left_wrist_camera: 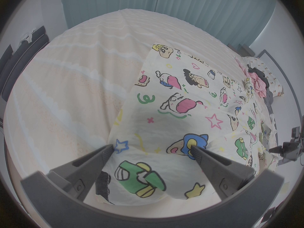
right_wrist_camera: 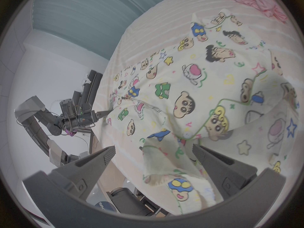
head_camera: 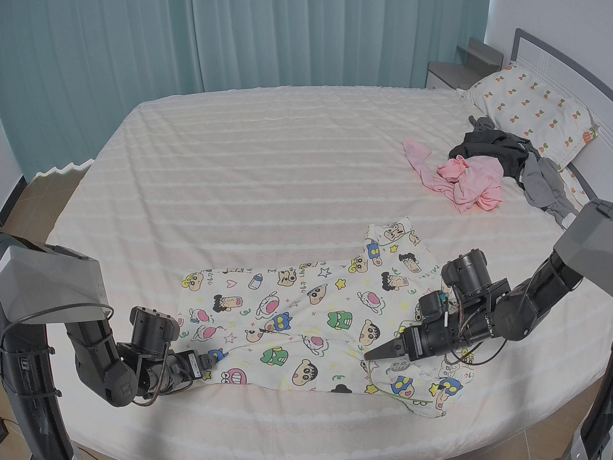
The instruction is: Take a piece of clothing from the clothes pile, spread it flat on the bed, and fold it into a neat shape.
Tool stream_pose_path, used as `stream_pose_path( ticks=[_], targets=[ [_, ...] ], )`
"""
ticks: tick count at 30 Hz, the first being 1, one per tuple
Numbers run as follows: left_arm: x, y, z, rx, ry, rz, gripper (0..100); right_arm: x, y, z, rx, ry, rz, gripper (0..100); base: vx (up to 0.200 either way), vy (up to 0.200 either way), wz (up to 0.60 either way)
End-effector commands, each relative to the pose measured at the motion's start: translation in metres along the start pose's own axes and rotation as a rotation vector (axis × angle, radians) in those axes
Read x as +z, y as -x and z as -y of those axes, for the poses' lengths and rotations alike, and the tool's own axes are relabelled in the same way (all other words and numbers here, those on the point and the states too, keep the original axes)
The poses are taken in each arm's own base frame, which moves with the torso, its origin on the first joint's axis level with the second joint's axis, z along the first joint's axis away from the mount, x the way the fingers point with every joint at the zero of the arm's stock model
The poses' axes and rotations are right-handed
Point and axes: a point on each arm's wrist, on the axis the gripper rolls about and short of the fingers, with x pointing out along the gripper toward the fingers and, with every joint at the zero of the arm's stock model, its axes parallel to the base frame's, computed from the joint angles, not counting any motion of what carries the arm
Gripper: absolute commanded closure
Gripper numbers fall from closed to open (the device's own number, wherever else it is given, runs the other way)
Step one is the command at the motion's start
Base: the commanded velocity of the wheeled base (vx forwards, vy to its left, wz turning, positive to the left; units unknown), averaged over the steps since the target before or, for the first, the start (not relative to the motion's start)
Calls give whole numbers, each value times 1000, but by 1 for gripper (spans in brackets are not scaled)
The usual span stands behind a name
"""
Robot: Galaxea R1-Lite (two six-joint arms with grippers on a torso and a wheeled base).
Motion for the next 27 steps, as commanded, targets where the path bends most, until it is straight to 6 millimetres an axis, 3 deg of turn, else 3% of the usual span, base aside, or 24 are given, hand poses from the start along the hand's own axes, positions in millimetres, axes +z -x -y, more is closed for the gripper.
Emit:
stream_pose_path(
  ticks=[1, 8, 15, 23, 27],
  targets=[
    [0, 0, 0, -2, 0, 3, 0, -14, -13, -15, 23, 30, -65, 0, 0, 0, 0],
    [-1, -1, 0, 1, 0, -3, 0, -47, 4, -42, 59, 83, -133, 0, 0, 0, 0],
    [-1, -1, 0, 1, 0, -3, 0, -62, -3, -34, 21, 52, -201, 0, 0, 0, 0],
    [0, -1, 0, 1, 0, -1, 0, -70, 6, -42, -15, 74, -202, 0, 0, 0, 0],
    [0, -1, 0, 3, 1, 0, 0, -73, 13, -39, -121, 59, -213, 0, 0, 0, 0]
  ],
)
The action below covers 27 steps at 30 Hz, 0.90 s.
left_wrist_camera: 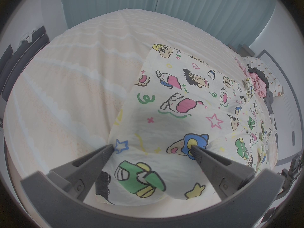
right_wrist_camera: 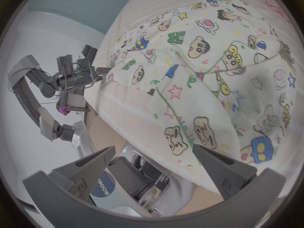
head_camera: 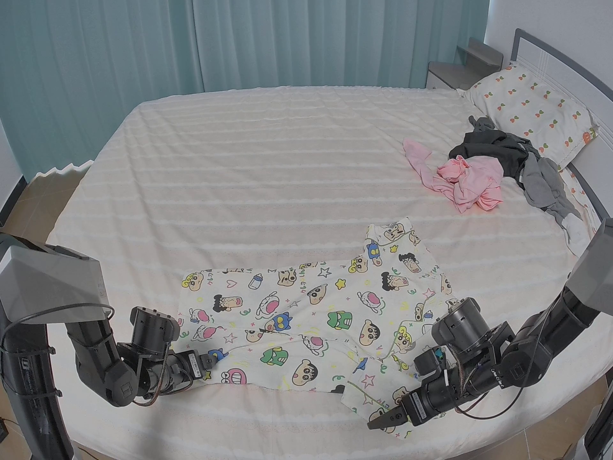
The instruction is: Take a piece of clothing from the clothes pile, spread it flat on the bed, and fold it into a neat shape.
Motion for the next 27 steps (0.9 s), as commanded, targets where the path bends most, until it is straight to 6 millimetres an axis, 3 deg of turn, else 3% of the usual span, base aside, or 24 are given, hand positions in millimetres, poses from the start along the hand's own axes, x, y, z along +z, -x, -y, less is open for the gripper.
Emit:
stream_pose_path(
  ticks=[1, 9, 15, 20, 27],
  targets=[
    [0, 0, 0, 2, 1, 0, 0, -2, 7, -1, -42, -5, 7, 0, 0, 0, 0],
    [0, -3, 0, -18, 5, 33, 0, -16, 38, 5, -75, -50, 52, 0, 0, 0, 0],
    [3, -2, 1, -39, 37, 36, 0, -25, 56, 21, -108, -86, 97, 0, 0, 0, 0],
    [12, 7, 1, -100, 99, 47, 0, -25, 58, 35, -138, -52, 98, 0, 0, 0, 0],
    [36, 24, -16, -178, 164, 88, 0, -22, 28, 55, -157, -20, 57, 0, 0, 0, 0]
  ],
)
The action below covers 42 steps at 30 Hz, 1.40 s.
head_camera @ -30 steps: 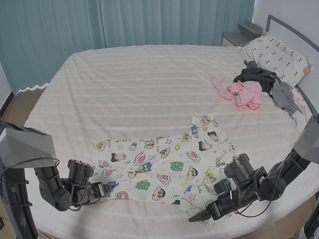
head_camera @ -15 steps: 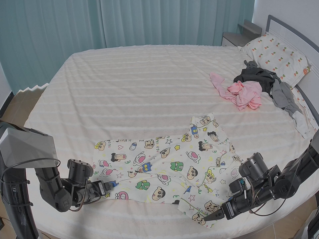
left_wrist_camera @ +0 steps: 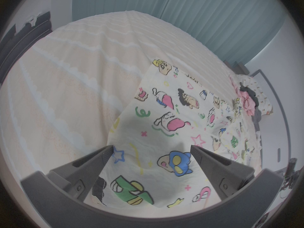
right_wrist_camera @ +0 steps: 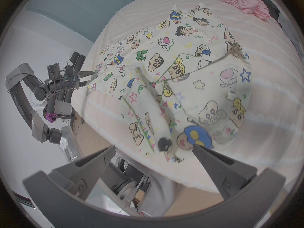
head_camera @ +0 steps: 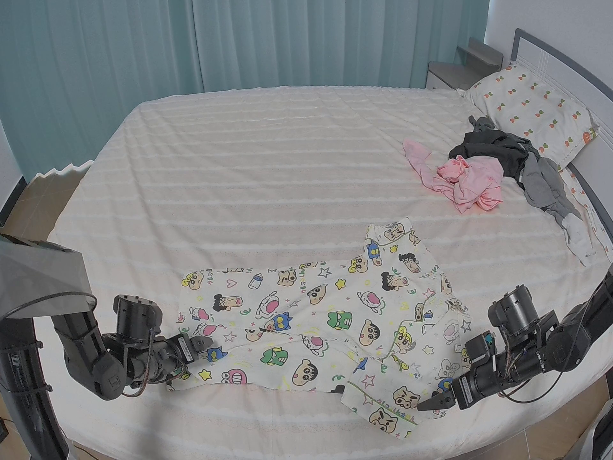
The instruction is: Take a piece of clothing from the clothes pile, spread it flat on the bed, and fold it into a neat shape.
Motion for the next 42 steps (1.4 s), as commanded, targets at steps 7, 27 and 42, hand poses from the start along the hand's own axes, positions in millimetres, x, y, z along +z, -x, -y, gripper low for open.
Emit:
stream_pose_path(
  ticks=[7, 27, 42],
  targets=[
    [33, 29, -22, -184, 94, 7, 0, -6, -39, 9, -5, 79, 62, 0, 0, 0, 0],
    [51, 44, -35, -357, 218, -38, 0, -14, -40, 9, -1, 97, 123, 100, 0, 0, 0],
    [52, 43, -35, -354, 218, -34, 0, -6, -23, 6, -22, 104, 226, 100, 0, 0, 0]
  ],
)
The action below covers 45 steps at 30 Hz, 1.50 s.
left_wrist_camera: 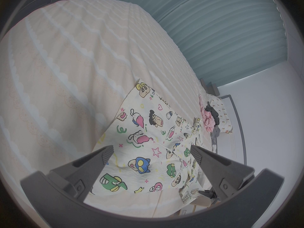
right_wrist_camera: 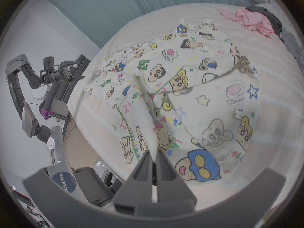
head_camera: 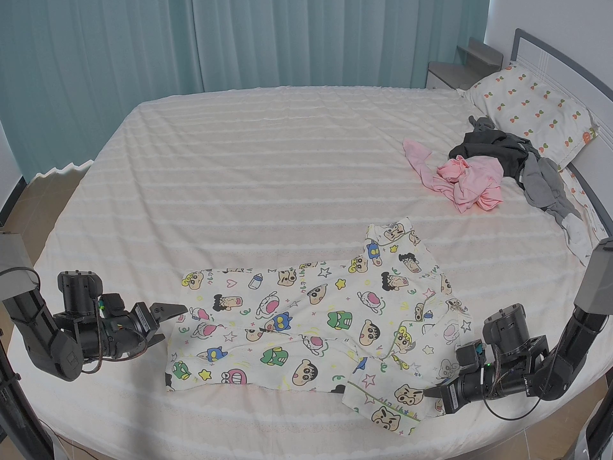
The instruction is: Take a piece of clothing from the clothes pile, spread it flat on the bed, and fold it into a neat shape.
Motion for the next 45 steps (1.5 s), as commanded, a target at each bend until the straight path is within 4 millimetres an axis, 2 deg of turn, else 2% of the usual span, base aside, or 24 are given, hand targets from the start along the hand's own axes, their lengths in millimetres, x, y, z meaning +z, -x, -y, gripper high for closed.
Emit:
stream_pose_path(
  ticks=[1, 7, 11, 21, 32, 39, 40, 45],
  targets=[
    [0, 0, 0, 0, 0, 2, 0, 10, 8, 0, 0, -4, 59, 100, 0, 0, 0],
    [1, 0, 0, 1, 0, 3, 0, 37, 10, 7, 14, -23, 151, 100, 0, 0, 0],
    [0, 0, 0, 3, 0, 1, 0, 52, 5, 20, 3, -58, 139, 100, 0, 0, 0],
    [0, -1, -1, 6, 1, 0, 0, 76, 2, 46, 42, -144, 85, 100, 0, 0, 0],
    [-1, -2, -2, 9, 1, -4, 0, 81, -21, 71, 38, -204, 32, 100, 0, 0, 0],
    [-1, -2, -3, 10, 2, -5, 0, 84, -27, 77, 34, -214, 32, 100, 0, 0, 0],
    [-1, -2, -3, 10, 2, -5, 0, 85, -28, 77, 32, -216, 32, 0, 0, 0, 0],
    [-1, -3, -3, 12, 3, -7, 0, 88, -18, 79, 18, -218, 64, 0, 0, 0, 0]
  ],
)
